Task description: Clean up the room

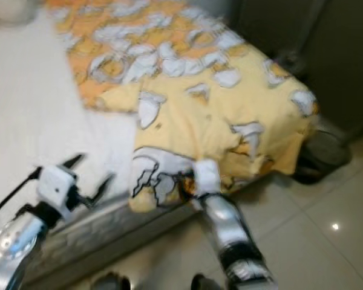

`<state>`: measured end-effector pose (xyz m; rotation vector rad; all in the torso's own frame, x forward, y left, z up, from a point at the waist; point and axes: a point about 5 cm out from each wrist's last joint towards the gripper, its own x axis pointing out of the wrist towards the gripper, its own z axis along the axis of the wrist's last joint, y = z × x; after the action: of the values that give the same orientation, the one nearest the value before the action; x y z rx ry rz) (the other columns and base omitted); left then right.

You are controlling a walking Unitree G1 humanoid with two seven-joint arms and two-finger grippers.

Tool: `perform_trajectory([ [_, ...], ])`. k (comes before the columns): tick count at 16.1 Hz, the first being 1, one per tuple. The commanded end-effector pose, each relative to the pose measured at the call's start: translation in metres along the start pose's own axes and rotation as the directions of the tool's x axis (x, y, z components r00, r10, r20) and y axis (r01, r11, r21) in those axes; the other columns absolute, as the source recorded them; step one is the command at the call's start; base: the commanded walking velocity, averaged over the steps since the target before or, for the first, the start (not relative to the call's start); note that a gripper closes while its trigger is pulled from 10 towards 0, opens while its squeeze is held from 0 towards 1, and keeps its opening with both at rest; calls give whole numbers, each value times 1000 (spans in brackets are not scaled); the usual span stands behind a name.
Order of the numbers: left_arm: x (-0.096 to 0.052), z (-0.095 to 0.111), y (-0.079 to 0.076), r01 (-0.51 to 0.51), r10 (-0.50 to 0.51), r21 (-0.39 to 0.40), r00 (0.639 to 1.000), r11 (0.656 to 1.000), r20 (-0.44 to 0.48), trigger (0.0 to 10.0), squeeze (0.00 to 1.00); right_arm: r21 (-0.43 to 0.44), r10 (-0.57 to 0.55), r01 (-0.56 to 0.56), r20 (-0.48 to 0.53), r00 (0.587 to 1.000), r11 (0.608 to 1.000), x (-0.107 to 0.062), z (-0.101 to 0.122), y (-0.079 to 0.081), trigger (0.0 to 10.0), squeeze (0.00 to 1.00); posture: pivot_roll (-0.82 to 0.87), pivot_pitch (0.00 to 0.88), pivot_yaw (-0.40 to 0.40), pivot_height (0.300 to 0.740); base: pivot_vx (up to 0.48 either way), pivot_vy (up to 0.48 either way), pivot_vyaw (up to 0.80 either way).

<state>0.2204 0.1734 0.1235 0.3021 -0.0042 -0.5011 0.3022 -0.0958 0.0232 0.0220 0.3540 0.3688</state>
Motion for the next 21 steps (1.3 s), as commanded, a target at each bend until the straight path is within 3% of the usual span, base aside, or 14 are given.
perform_trajectory([
  [1,-5,15,-10,54,-53,-24,999,998,11,10000,0,-7,12,-12,-50,999,1000,0,-10,1,10000,0,369,220,-41,740,0,0,0],
  [3,-17,23,-22,68,-69,-40,998,997,-3,10000,0,-1,32,-32,-45,998,999,7,-3,10,10000,0,406,258,-50,740,0,0,0],
  [7,-44,29,-26,35,-44,-84,993,996,-105,10000,0,-13,77,-78,-62,995,997,18,1,36,10000,0,450,332,-44,740,0,0,0],
  [12,-60,42,-41,20,-38,-114,987,993,-156,10000,0,-24,173,-173,0,985,985,28,23,61,10000,0,487,391,-44,740,0,0,0],
  [16,-73,51,-57,19,-48,-149,980,989,-191,10000,0,-45,191,-192,-17,981,980,35,34,74,10000,0,541,472,-40,740,0,0,0],
  [21,-81,54,-63,-11,-21,-147,977,989,-210,10000,0,-44,193,-195,-42,980,980,39,40,87,10000,0,592,509,-43,740,0,0,0],
])
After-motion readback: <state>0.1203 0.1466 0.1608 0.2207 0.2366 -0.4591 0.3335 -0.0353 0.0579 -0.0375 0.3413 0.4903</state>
